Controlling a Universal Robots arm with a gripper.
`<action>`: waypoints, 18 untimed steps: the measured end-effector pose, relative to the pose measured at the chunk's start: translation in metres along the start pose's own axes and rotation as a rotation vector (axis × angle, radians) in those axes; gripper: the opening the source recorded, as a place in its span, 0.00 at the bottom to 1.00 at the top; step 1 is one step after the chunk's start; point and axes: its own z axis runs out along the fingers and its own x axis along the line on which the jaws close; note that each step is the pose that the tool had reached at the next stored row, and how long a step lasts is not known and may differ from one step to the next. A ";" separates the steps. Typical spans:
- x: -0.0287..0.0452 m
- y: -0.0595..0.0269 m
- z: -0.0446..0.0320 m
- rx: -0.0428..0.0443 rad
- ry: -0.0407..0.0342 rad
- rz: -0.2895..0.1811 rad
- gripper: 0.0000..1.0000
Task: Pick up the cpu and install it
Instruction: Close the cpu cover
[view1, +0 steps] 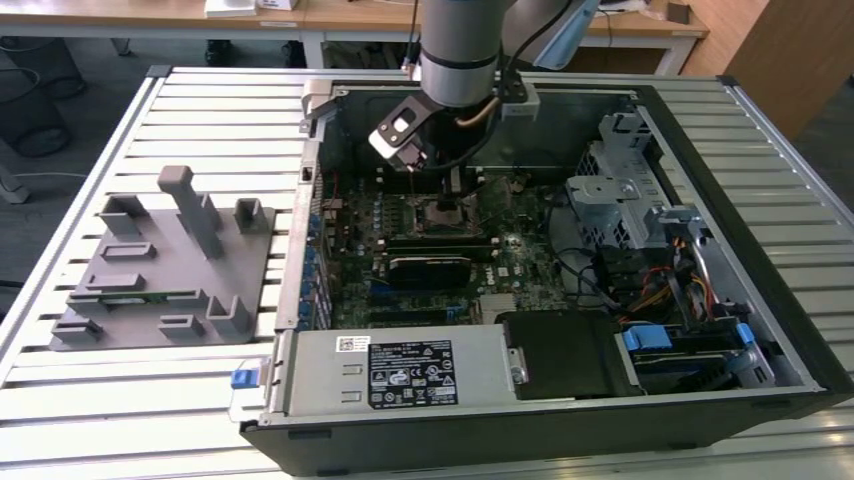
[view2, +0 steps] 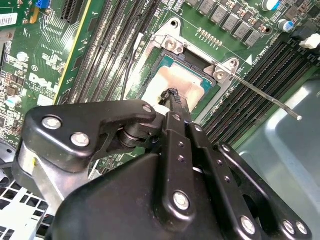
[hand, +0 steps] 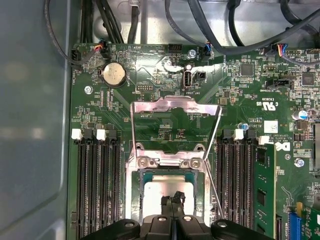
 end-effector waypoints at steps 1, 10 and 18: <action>0.0000 0.0000 -0.0003 0.0000 0.0000 0.000 0.11; 0.0000 0.0001 -0.0027 -0.0001 0.0001 0.000 0.11; 0.0000 0.0001 -0.0041 -0.0001 0.0008 0.000 0.11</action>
